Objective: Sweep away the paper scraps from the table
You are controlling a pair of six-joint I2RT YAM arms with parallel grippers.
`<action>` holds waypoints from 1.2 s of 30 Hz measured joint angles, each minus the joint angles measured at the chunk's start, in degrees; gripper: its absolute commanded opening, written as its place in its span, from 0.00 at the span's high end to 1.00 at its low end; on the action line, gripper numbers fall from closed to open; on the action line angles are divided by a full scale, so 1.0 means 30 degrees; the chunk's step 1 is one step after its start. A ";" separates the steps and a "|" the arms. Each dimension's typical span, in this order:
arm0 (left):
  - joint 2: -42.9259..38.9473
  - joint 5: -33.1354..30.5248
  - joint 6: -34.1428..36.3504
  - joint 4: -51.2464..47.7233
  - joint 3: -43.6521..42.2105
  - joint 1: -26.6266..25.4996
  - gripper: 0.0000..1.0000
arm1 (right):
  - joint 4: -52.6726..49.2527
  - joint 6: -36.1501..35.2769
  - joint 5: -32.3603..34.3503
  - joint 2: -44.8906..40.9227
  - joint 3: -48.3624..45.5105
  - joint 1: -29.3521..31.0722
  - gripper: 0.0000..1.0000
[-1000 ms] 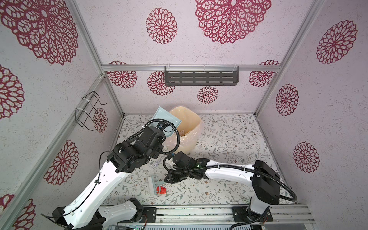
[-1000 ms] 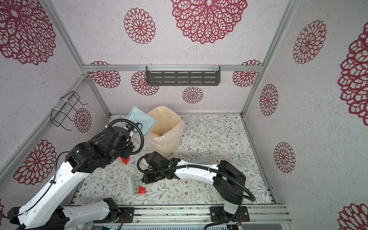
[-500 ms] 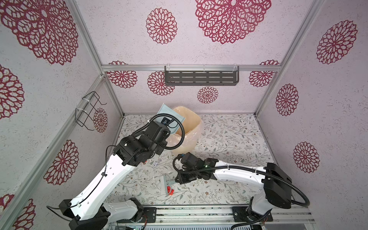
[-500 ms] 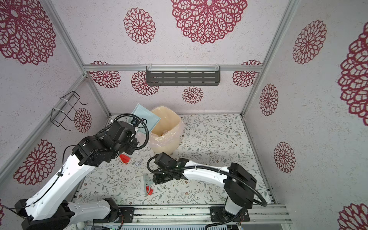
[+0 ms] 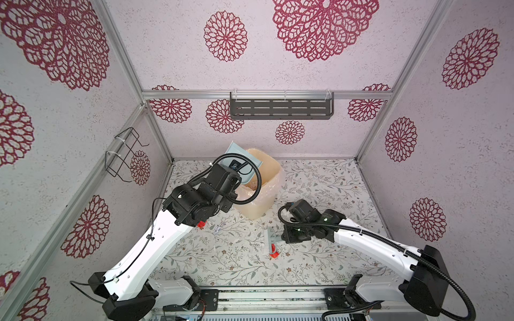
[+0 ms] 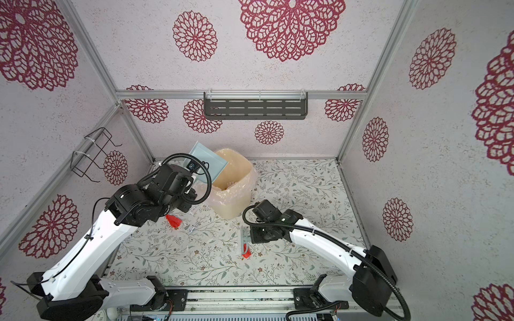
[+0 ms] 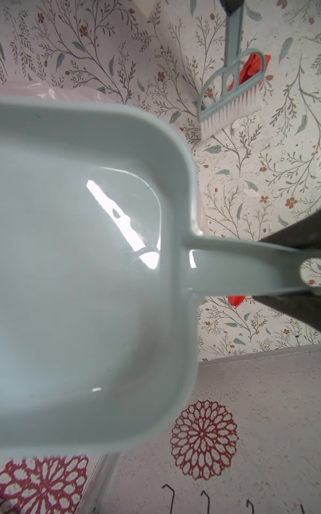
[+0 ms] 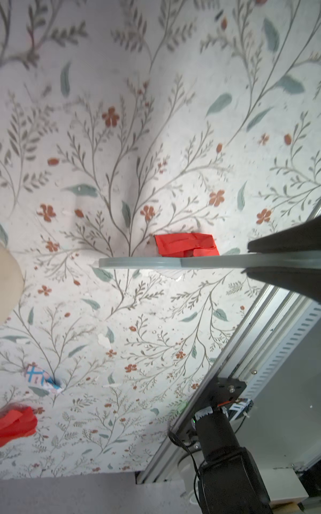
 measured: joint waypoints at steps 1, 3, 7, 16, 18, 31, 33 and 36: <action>0.0095 0.0073 -0.0007 -0.0066 0.0138 0.0000 1.00 | -0.0452 -0.0277 0.0117 -0.0182 0.0044 -0.0386 1.00; 0.0321 0.0182 -0.0007 -0.0182 0.0488 -0.0007 1.00 | -0.1115 -0.0729 0.0277 -0.0408 0.0248 -0.0933 1.00; 0.0750 0.0350 -0.0036 -0.0372 0.1122 -0.0226 1.00 | -0.1508 -0.1224 -0.0189 -0.0765 0.0729 -0.1173 1.00; 0.1683 0.1078 -0.0685 -0.0794 0.1778 -0.1144 1.00 | -0.0860 -0.1763 -0.2776 -0.1056 0.0568 -0.1151 1.00; 0.2011 0.1479 -0.0809 -0.0860 0.1778 -0.1319 1.00 | -0.0845 -0.1770 -0.2951 -0.1049 0.0240 -0.1151 1.00; 0.2397 0.5391 -0.0794 -0.0991 0.1450 -0.1916 1.00 | -0.5370 -0.2907 -0.0546 -0.0561 0.1734 -0.1923 1.00; 0.2302 0.5683 -0.0889 -0.0954 0.1195 -0.2382 1.00 | -0.6091 -0.3249 -0.0138 -0.0525 0.2222 -0.2390 1.00; 0.2149 0.6084 -0.1384 -0.1035 0.0517 -0.3388 1.00 | -0.7053 -0.3796 0.0087 -0.0474 0.2900 -0.3177 1.00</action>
